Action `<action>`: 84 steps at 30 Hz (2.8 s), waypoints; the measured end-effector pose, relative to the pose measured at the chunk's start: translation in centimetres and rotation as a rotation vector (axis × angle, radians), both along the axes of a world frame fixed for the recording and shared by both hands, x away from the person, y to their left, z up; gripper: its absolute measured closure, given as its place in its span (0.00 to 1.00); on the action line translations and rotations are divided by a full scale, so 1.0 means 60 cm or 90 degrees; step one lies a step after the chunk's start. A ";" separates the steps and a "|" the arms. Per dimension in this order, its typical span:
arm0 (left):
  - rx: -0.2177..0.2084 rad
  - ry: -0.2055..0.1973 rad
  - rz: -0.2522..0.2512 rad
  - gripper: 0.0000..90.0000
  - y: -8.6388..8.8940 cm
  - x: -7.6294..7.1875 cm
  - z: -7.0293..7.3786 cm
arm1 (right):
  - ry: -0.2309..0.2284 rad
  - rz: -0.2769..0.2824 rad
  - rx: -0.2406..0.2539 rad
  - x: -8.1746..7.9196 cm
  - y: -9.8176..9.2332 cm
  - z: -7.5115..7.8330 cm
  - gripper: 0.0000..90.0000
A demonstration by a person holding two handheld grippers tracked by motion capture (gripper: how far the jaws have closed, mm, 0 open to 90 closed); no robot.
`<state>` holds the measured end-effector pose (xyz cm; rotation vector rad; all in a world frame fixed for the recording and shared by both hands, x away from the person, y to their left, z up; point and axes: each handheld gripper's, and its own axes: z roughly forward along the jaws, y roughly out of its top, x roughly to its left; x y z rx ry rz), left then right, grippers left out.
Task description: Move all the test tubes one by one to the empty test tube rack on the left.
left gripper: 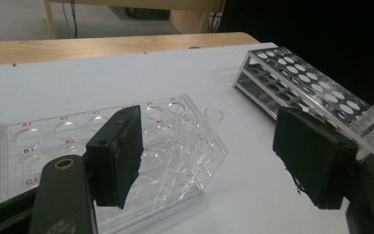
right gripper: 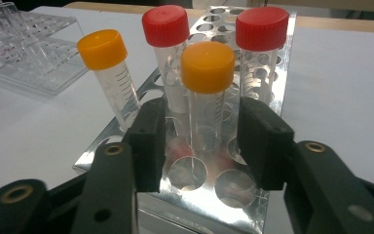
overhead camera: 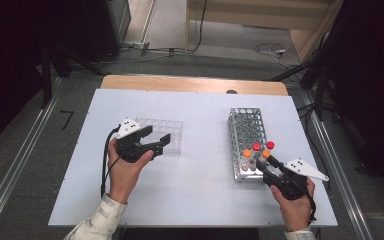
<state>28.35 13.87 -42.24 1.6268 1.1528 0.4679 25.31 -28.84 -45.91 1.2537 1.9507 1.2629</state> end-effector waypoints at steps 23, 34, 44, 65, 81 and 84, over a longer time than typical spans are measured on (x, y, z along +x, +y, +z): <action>-0.001 0.002 -0.001 0.31 -0.003 0.000 -0.001 | -0.032 -0.005 0.001 -0.002 -0.001 0.026 0.79; -0.004 0.001 0.003 0.30 0.001 0.000 0.000 | -0.087 -0.009 0.018 -0.024 -0.010 0.072 0.79; -0.006 0.001 0.002 0.30 0.002 -0.001 0.000 | -0.095 0.020 0.031 -0.054 -0.004 0.099 0.79; -0.010 -0.003 -0.010 0.24 -0.003 -0.003 0.007 | -0.064 0.143 0.029 -0.034 0.126 0.088 0.79; -0.009 -0.015 -0.046 0.25 -0.024 -0.014 0.014 | -0.008 0.214 -0.011 0.023 0.279 0.035 0.79; -0.005 -0.018 -0.053 0.26 -0.031 -0.018 0.015 | 0.000 0.217 -0.013 0.032 0.299 0.025 0.79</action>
